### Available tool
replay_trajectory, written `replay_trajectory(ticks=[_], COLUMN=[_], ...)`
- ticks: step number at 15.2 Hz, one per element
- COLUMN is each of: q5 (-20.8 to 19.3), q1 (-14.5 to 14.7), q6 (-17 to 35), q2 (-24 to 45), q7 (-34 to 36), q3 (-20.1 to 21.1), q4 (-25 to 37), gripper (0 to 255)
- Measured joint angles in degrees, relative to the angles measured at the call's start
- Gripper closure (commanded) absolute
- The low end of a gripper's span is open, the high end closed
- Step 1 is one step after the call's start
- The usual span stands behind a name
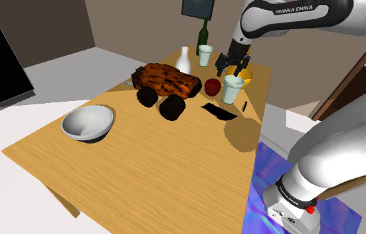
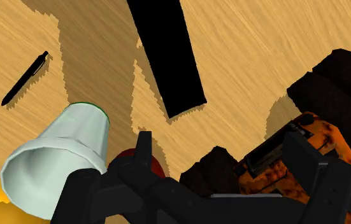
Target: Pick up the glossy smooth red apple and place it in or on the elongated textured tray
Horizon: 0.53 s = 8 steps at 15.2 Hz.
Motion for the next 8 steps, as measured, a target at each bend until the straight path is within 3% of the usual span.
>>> replay_trajectory(ticks=[8], q5=[-2.6], q1=[-2.6], q6=[4.0], q2=[17.5], q7=[9.0], q3=[-0.5], q4=[12.9], gripper=[0])
